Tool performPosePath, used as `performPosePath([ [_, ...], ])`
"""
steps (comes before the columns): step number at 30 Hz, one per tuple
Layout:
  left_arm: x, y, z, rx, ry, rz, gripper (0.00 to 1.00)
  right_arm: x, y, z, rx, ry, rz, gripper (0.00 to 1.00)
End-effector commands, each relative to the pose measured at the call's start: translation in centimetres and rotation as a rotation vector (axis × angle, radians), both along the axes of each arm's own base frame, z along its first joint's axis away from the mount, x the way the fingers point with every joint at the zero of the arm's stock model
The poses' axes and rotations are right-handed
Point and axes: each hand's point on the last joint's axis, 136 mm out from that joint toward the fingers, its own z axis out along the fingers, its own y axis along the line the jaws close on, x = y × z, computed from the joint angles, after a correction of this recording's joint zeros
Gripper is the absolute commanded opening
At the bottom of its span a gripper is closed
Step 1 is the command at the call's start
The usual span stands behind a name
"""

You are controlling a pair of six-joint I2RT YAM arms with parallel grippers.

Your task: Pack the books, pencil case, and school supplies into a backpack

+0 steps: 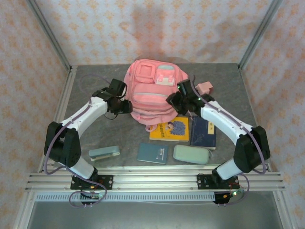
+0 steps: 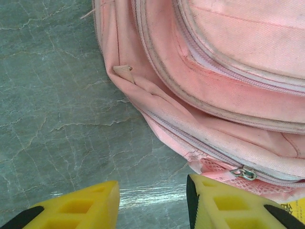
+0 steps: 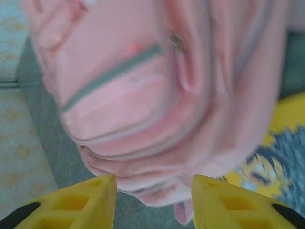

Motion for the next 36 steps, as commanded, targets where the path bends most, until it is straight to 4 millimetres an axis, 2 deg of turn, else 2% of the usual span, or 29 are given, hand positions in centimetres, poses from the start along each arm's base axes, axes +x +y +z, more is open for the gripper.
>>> performPosePath([
  [1,-0.3,-0.1,0.1,-0.026,-0.005,0.013,0.42,-0.1,-0.2,0.7,0.170,0.040,-0.285,0.45],
  [7,-0.2,-0.2,0.3,-0.033,-0.010,0.011,0.42,0.1,0.4,-1.9,0.224,0.086,-0.364,0.47],
  [13,-0.2,-0.3,0.4,-0.042,-0.011,0.010,0.42,2.4,2.0,-3.2,0.292,0.041,-0.363,0.47],
  [16,-0.2,-0.3,0.4,-0.041,-0.012,0.012,0.42,2.8,2.6,-4.1,0.292,0.069,-0.366,0.47],
  [20,-0.3,-0.2,0.4,-0.035,-0.011,0.015,0.42,2.4,2.5,-5.2,0.270,0.102,-0.375,0.47],
  [24,-0.2,-0.1,0.3,-0.034,-0.010,0.017,0.42,1.9,1.8,-5.7,0.259,0.093,-0.390,0.47],
  [30,-0.2,-0.2,0.2,-0.032,-0.005,0.016,0.42,1.4,1.7,-6.5,0.265,0.106,-0.381,0.47],
  [36,-0.2,0.0,0.1,-0.025,-0.004,0.015,0.42,0.8,1.7,-6.0,0.275,0.100,-0.371,0.47],
])
